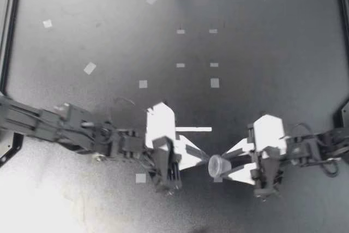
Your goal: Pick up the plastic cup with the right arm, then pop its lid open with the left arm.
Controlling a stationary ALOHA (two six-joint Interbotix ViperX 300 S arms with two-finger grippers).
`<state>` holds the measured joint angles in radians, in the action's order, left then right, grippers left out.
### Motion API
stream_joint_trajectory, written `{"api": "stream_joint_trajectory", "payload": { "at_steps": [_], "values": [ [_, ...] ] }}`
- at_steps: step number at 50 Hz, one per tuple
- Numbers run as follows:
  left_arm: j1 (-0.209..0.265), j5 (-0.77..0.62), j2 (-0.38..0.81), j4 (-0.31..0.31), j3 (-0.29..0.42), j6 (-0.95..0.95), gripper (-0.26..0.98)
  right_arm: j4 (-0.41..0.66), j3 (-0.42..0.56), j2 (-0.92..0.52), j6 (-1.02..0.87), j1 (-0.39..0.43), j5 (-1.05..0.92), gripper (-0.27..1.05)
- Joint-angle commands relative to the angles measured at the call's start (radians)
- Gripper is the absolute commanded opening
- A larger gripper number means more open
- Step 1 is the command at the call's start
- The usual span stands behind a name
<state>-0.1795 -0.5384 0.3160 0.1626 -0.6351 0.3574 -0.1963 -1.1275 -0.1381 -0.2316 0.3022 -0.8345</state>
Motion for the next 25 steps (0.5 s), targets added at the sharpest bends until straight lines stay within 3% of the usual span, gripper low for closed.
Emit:
{"api": "stream_joint_trajectory", "payload": {
  "at_steps": [1,10,16,22,25],
  "values": [
    [-0.005,-0.055,-0.069,0.002,-0.021,0.123,-0.08,0.002,-0.031,0.060,0.014,-0.003,-0.126,0.35],
    [-0.008,-0.371,-0.095,-0.005,-0.133,0.658,0.12,-0.008,-0.087,0.097,0.114,-0.003,-0.387,0.35],
    [-0.009,-0.627,-0.075,-0.006,-0.164,0.960,0.37,-0.008,-0.057,0.077,0.202,-0.003,-0.422,0.35],
    [-0.009,-0.663,-0.055,-0.006,-0.137,1.069,0.69,-0.008,-0.012,0.038,0.242,-0.003,-0.422,0.35],
    [-0.009,-0.632,-0.057,-0.006,-0.117,1.068,0.77,-0.008,0.012,0.020,0.247,-0.003,-0.428,0.35]
  ]
}}
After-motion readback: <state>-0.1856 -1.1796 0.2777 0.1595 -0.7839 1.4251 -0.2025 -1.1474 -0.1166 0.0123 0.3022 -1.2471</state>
